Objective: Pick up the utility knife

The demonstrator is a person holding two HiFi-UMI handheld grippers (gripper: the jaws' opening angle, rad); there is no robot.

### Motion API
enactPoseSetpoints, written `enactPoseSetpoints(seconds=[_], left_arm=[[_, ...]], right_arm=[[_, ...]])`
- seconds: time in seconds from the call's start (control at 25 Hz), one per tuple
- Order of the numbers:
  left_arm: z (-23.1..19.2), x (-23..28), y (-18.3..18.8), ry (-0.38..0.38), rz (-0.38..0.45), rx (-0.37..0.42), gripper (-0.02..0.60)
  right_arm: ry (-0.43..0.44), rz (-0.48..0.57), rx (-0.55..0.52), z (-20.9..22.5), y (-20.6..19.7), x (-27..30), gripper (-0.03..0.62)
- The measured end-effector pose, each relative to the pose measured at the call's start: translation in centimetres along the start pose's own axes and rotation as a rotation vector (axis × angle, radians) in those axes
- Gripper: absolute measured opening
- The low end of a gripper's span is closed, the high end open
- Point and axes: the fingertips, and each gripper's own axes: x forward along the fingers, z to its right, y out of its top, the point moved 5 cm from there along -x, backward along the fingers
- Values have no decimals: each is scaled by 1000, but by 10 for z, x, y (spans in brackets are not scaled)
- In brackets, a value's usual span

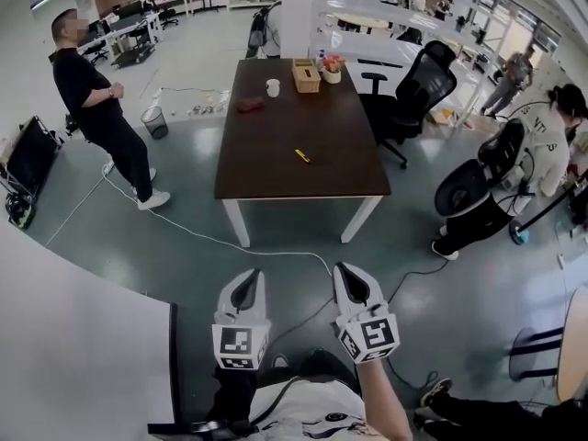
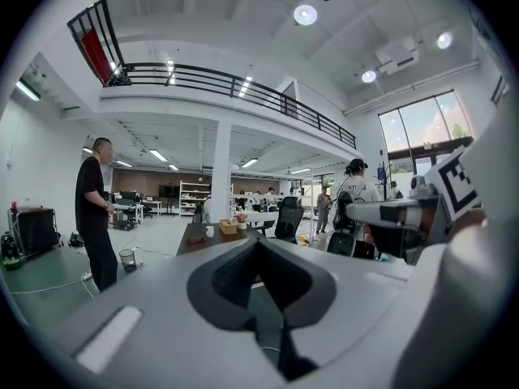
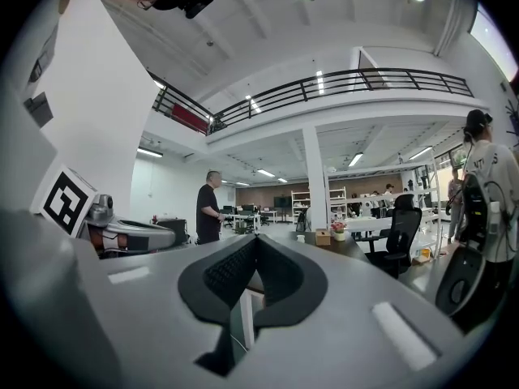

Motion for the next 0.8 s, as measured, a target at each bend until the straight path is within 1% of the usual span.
enactPoseSetpoints(seconds=[0.12, 0.24, 0.36, 0.56, 0.8], left_arm=[[-2, 6, 1, -12, -17, -9, -3], [-4, 26, 3, -12, -20, -15, -3], [-9, 57, 5, -6, -13, -7, -3], [-20, 112, 19, 27, -1, 7, -3], [-5, 166, 30, 9, 10, -3, -3]], right_arm=[[-2, -21, 0, 1, 3, 6, 2], [3, -26, 0, 12, 4, 22, 2], [15, -20, 4, 32, 3, 47, 2], [57, -3, 2, 64, 11, 93, 2], [85, 9, -4, 98, 18, 125, 0]])
